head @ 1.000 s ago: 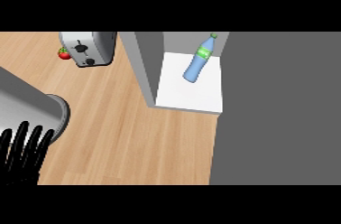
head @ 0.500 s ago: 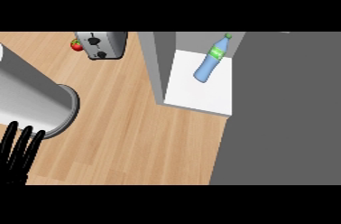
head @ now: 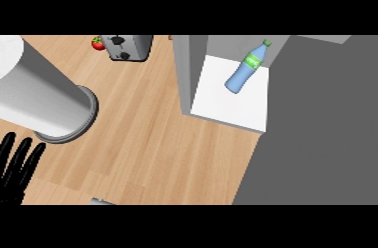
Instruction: Pick up the bottled water, place it into the cabinet and close the cabinet
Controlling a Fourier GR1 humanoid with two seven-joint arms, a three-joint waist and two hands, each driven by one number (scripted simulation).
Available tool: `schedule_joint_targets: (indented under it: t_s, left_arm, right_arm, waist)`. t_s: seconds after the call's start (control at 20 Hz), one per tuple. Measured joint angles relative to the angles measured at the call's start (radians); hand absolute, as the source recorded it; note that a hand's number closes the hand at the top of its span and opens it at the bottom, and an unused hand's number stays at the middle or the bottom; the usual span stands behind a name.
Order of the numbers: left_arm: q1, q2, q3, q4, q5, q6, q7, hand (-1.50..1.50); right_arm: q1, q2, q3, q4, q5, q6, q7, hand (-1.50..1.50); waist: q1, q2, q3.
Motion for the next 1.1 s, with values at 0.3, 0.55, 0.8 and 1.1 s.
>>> schedule_joint_targets:
  t_s: [0.3, 0.55, 0.8, 1.1]
  left_arm:
    - [0.0, 0.016, 0.014, 0.012, 0.009, -0.02, 0.006, -1.5]
    - [-0.002, 0.023, 0.022, 0.022, 0.017, -0.034, 0.01, -1.5]
    - [0.0, 0.029, 0.037, 0.032, 0.027, -0.047, 0.008, -1.5]
    - [-0.006, 0.037, 0.05, 0.035, 0.035, -0.059, 0.008, -1.5]
  right_arm:
    - [-0.092, -0.016, 0.01, 0.003, -0.001, 0.013, 0.04, 1.5]
    - [-0.156, -0.036, 0.011, 0.003, -0.002, 0.032, 0.067, 1.5]
    - [-0.184, -0.04, 0.012, 0.005, -0.005, 0.041, 0.079, 1.5]
    - [-0.187, -0.033, 0.013, 0.01, -0.016, 0.044, 0.084, 1.5]
  waist:
    - [0.004, 0.001, -0.004]
    - [0.002, 0.001, -0.006]
    - [0.001, 0.003, -0.007]
    - [0.009, 0.018, -0.008]
